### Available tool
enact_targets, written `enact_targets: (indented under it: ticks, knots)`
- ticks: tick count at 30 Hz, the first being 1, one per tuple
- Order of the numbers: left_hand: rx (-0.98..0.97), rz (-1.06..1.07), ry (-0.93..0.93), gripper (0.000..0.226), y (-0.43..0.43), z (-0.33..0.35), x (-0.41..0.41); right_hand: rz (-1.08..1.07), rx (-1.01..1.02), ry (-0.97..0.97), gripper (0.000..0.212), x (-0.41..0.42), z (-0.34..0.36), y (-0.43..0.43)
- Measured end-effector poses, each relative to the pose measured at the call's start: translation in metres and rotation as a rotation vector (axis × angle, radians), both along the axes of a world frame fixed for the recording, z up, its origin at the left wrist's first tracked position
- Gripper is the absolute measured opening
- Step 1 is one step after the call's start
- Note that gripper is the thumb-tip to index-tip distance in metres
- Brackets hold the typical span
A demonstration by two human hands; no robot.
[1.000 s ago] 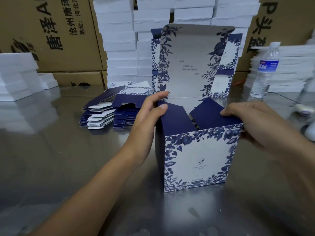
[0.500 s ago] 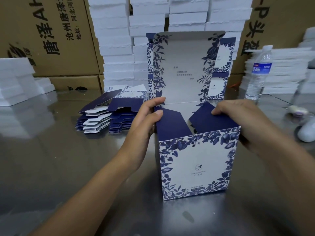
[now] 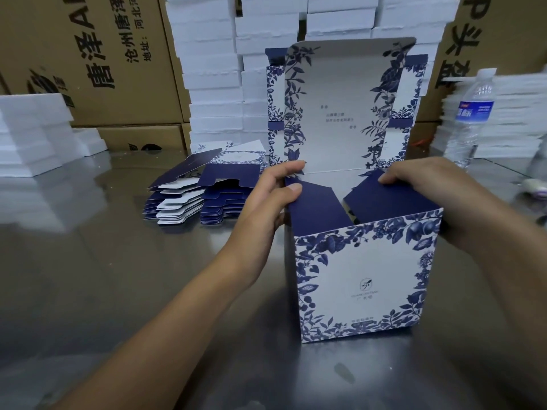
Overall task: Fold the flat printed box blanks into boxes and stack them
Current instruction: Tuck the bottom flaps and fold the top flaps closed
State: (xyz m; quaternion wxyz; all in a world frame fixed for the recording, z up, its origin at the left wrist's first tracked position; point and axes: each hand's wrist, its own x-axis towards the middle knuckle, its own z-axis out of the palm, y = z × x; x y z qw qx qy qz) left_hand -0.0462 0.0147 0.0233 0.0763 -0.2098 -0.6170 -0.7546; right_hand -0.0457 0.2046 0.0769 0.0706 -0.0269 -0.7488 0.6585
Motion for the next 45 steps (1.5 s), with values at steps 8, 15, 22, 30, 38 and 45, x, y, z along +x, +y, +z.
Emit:
enact_targets:
  ticks: [8,15,22,30,38,45]
  knots:
    - [-0.020,-0.057,0.028,0.028,0.000,-0.001,0.002,-0.097,0.319,0.111,0.036,-0.008,-0.004,0.005]
    - [-0.009,-0.057,0.027,0.027,0.000,0.002,0.004,-0.094,0.220,0.161,0.009,-0.008,-0.009,0.003]
    - [0.055,0.106,0.068,0.029,0.000,0.003,0.006,-0.085,-0.046,0.271,0.028,-0.004,-0.018,-0.006]
    - [0.002,0.143,0.024,0.034,0.001,0.008,0.012,0.018,-0.275,0.194,0.033,-0.008,-0.020,-0.011]
    - [0.003,0.136,-0.030,0.030,-0.007,0.013,0.005,-0.012,-0.044,0.229,0.029,-0.008,-0.008,-0.009]
    - [0.007,0.143,-0.263,0.027,-0.007,0.027,-0.005,0.102,0.333,0.039,0.025,-0.015,0.017,-0.026]
